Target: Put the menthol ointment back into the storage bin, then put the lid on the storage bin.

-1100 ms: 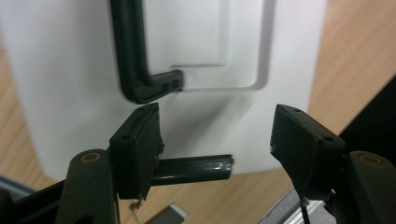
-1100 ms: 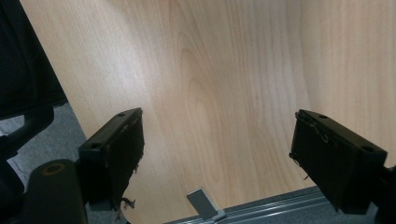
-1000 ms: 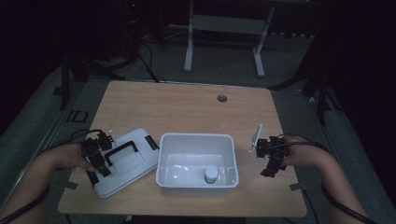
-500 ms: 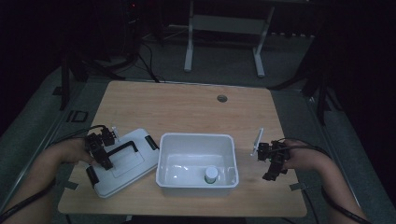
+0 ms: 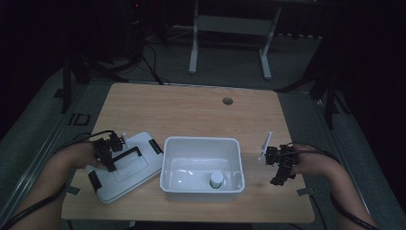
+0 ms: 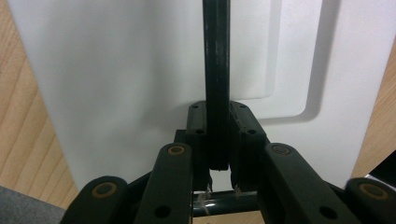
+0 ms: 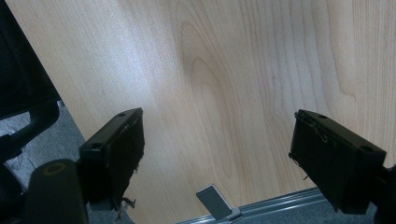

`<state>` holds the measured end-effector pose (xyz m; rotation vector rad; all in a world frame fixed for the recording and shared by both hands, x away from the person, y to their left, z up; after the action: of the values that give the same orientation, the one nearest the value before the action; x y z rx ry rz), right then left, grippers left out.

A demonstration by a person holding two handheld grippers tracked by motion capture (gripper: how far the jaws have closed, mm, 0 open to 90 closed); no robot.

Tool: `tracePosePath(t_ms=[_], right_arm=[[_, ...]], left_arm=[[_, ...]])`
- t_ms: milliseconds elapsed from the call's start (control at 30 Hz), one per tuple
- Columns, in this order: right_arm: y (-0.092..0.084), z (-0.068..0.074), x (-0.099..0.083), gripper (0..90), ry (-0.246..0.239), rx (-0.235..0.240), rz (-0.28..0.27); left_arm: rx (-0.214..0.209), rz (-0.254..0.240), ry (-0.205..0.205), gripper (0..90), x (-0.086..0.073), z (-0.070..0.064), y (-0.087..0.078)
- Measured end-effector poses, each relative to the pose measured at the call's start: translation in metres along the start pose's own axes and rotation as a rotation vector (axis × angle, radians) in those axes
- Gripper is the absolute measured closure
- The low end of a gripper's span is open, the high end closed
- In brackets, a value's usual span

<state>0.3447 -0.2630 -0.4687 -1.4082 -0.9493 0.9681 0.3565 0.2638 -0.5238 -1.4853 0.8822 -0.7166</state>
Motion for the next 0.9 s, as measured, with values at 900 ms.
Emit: tracePosePath(t_ms=[900], right_arm=[[0.005, 0.000, -0.008, 17.2, 0.032, 0.003, 0.011]], left_arm=[[-0.001, -0.058, -0.012, 84.0, -0.010, -0.003, -0.026]])
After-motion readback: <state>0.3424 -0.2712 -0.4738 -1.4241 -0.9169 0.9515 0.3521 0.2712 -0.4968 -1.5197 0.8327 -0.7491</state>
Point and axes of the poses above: each handheld gripper's, and its own axes: y roughly forward along the jaws, x roughly out of its top, z roughly to its left, the point moved 3 cm from there along y, roughly forward along the jaws, and after that the axes turned 4 degrees about y, right-handed, at the moved point
